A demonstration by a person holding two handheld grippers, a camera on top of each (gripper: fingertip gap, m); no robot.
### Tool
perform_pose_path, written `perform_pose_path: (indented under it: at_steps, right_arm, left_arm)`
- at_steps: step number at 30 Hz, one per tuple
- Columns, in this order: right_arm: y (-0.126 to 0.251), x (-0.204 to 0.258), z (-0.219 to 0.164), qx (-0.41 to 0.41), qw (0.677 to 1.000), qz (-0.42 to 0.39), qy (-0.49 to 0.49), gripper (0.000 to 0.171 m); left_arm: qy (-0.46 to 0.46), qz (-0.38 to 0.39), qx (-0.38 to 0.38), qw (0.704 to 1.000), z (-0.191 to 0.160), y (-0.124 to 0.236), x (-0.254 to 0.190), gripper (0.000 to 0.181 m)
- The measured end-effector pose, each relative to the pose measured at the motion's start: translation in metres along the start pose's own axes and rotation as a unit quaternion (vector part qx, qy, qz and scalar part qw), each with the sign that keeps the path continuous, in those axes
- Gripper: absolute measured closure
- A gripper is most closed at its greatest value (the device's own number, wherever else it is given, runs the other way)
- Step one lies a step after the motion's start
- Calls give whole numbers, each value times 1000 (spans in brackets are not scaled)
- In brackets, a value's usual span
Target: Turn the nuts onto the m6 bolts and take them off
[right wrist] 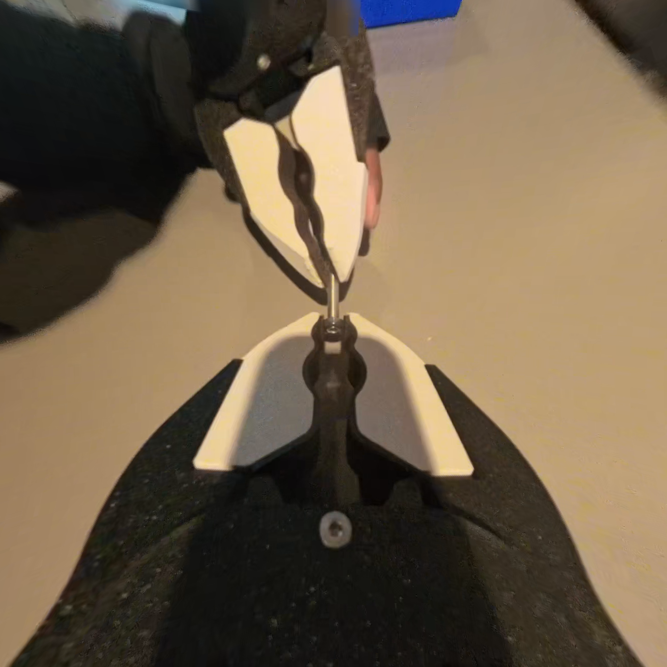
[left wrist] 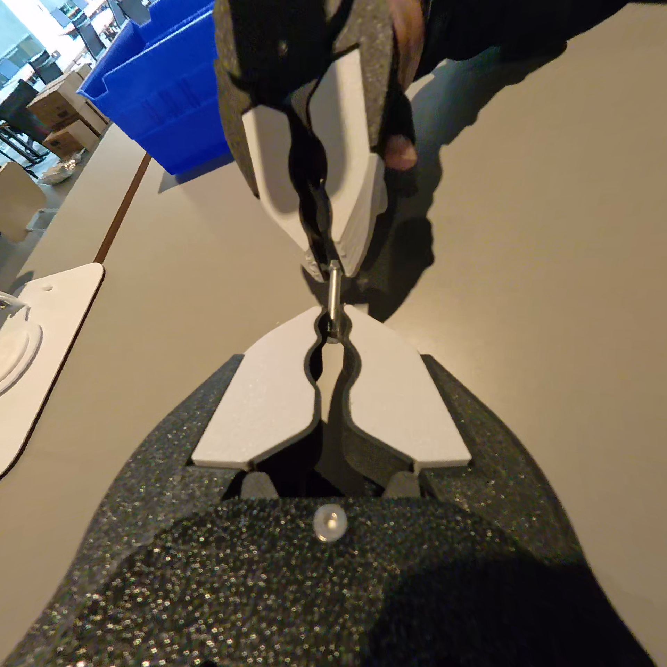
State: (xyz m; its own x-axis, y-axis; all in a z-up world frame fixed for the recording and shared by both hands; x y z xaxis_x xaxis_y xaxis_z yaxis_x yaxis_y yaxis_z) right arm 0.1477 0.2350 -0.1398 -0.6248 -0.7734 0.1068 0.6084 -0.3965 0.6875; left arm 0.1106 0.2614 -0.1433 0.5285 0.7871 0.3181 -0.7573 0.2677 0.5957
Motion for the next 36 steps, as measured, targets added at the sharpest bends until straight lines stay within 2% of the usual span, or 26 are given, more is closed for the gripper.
perform_pose_path:
  at_steps: [3,4,5,7,8,10,12,19,24,25,28,32,34,36]
  right_arm:
    - [0,-2,0,-21,999,30,-27,159]
    - [1,-3,0,-27,999,17,-4,149]
    - [1,-5,1,-33,999,-5,26,135]
    - [4,-9,5,-55,989,-78,117,123]
    - [9,-8,9,-79,973,-126,177,115]
    - [17,0,15,-116,925,-207,295,122]
    - [12,3,11,-87,898,-248,352,126]
    - [5,2,6,-59,877,-278,388,132]
    - [-1,7,5,-48,868,-279,408,155]
    - [-2,8,4,-44,874,-269,402,161]
    - [-7,5,0,-19,916,-223,332,161]
    - [-11,0,-2,10,991,-94,93,161]
    - [-8,2,4,-22,999,-27,3,161]
    - [-5,4,9,-56,998,-3,9,150]
  left_arm:
    - [3,1,2,1000,0,-1,1,176]
    - [4,1,1,1000,0,0,1,176]
    - [7,1,-1,1000,0,0,2,176]
    - [15,0,-8,1000,1,2,3,176]
    - [20,-1,-11,1000,1,3,4,176]
    - [27,-8,-14,999,1,4,4,176]
    - [32,-11,-17,999,1,5,4,176]
    - [42,-27,-36,998,5,10,2,176]
    - [37,-37,-26,998,4,7,-2,176]
    - [33,-37,-19,999,3,6,-3,176]
    - [15,-22,7,1000,-2,1,-3,176]
    - [0,3,24,1000,-7,-1,1,176]
    - [2,6,22,1000,-7,-1,2,176]
    - [9,9,18,1000,-6,0,4,176]
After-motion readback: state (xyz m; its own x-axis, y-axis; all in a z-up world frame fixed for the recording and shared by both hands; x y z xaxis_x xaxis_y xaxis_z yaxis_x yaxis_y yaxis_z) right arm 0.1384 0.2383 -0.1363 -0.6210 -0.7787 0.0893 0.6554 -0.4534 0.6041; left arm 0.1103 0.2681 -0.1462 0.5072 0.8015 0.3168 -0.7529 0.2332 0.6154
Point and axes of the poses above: each gripper's, where its closed fingertips meet, y back along the fingers, z out of its top, x = y × z across the jaws, the point moved 2 cm from there along y, back along the fingers, and after that the axes turned 9 degrees about x, right-handed, at the moved point
